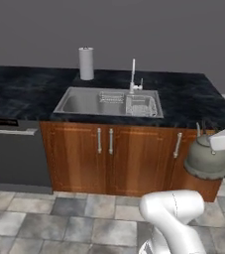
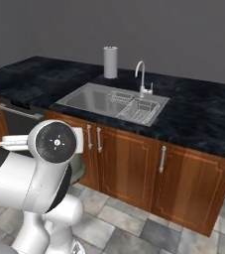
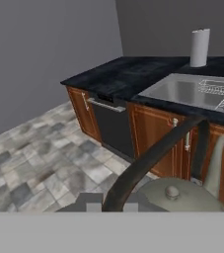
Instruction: Open the cabinet, pick the kettle from the cabinet, and place it in the sink.
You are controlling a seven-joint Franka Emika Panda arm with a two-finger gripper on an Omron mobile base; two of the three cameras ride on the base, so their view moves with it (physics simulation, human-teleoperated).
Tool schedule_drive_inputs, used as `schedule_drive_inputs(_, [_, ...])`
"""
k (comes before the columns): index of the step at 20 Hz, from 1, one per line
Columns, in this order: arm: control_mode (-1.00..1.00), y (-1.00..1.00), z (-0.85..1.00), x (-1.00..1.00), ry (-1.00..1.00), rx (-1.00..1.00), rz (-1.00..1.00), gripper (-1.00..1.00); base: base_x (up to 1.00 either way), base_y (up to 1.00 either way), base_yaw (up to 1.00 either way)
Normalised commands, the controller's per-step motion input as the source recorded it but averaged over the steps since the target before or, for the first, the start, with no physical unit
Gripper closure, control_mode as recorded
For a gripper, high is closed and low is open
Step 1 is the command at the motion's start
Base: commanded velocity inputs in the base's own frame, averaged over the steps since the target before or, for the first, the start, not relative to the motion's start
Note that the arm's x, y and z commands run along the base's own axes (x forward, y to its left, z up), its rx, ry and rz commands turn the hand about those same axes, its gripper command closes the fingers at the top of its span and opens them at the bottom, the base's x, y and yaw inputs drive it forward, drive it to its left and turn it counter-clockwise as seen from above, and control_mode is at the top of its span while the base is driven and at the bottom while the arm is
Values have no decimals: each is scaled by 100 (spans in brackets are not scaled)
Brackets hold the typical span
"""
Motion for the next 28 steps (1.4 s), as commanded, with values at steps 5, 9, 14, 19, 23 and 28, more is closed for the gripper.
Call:
schedule_drive_inputs(5, [100,0,0,0,0,0,0,100,44,51,-16])
schedule_drive_inputs(9, [100,0,0,0,0,0,0,100,44,50,-19])
schedule_drive_inputs(14, [100,0,0,0,0,0,0,100,46,49,-21])
schedule_drive_inputs(19, [100,0,0,0,0,0,0,100,47,49,-21])
schedule_drive_inputs(23, [100,0,0,0,0,0,0,100,47,50,-19])
schedule_drive_inputs(28, [100,0,0,0,0,0,0,100,47,50,-18])
